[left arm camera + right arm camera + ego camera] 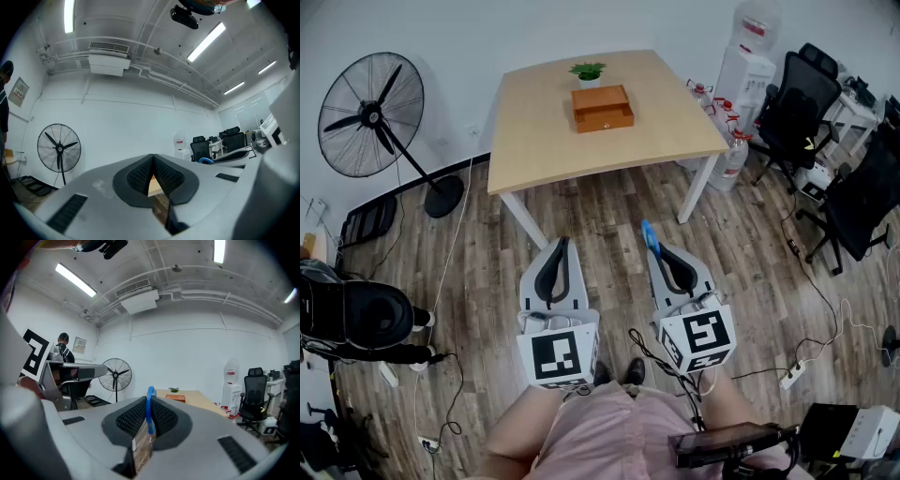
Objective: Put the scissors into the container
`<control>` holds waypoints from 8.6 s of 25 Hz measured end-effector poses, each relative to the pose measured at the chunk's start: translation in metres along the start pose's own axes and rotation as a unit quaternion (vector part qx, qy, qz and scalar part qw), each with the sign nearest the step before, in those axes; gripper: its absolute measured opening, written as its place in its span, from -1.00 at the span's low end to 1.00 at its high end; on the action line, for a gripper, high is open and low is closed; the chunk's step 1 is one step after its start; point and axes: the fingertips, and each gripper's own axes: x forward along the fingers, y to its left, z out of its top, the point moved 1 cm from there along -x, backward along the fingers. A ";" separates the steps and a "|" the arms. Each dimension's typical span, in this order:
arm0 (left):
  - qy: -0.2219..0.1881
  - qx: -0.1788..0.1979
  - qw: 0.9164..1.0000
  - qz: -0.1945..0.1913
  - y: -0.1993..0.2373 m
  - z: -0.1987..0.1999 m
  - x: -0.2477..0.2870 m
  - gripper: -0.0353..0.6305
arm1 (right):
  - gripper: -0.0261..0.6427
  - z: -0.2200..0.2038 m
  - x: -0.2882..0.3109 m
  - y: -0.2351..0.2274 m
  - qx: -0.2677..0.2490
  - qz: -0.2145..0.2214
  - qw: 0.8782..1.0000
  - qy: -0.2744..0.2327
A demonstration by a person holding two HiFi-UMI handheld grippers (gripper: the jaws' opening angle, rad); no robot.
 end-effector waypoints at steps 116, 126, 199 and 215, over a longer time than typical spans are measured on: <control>0.114 -0.023 0.988 0.102 0.203 -0.152 0.616 -0.88 | -0.83 0.002 0.632 -0.277 -0.049 0.135 0.988 0.058; 0.144 -0.041 0.983 0.110 0.233 -0.191 0.627 -0.88 | -0.83 -0.051 0.660 -0.255 -0.048 0.171 0.976 0.123; 0.230 -0.091 0.961 0.125 0.299 -0.290 0.655 -0.88 | -0.82 -0.185 0.716 -0.209 -0.239 0.343 0.844 0.336; 0.231 -0.088 0.962 0.115 0.291 -0.290 0.654 -0.88 | -0.54 -0.188 0.693 -0.194 -0.208 0.399 0.824 0.345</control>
